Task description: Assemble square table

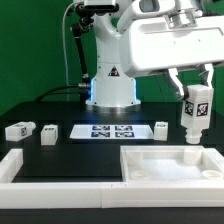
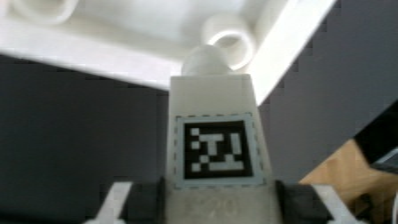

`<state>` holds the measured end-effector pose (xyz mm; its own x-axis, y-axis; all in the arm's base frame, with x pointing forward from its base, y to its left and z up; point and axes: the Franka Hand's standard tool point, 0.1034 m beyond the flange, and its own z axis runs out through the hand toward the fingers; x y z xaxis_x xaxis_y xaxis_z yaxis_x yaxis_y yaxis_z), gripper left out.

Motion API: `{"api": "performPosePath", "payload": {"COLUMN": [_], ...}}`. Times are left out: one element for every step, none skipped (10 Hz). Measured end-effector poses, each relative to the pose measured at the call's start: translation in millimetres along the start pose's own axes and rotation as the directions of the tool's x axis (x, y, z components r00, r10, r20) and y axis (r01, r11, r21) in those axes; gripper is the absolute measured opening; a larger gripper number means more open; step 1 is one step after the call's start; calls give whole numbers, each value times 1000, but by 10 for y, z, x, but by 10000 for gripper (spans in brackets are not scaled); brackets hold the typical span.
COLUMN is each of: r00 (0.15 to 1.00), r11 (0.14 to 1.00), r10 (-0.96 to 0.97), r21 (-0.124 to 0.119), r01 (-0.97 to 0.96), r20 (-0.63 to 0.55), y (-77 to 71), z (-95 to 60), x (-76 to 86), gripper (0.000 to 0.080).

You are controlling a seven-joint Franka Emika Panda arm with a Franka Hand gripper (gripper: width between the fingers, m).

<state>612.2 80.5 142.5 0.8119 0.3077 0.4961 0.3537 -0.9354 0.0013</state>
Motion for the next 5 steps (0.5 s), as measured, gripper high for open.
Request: {"api": "performPosePath", "payload": {"r00": [1000,1000,999,999,999], "r11": [1000,1000,999,1000,999], "r10": [-1,11,7,19,44], "r21": [-12,-11,-31,-21,-10], "r01": [0,-11,-8,-20,-44], "r20": [-17,-23,-38,-26,-20], "y": [19,12,36,-6,-83], "z": [135,198,268,345,361], "x": [18,57,26,-22,-22], "gripper": [291,291,291,291,291]}}
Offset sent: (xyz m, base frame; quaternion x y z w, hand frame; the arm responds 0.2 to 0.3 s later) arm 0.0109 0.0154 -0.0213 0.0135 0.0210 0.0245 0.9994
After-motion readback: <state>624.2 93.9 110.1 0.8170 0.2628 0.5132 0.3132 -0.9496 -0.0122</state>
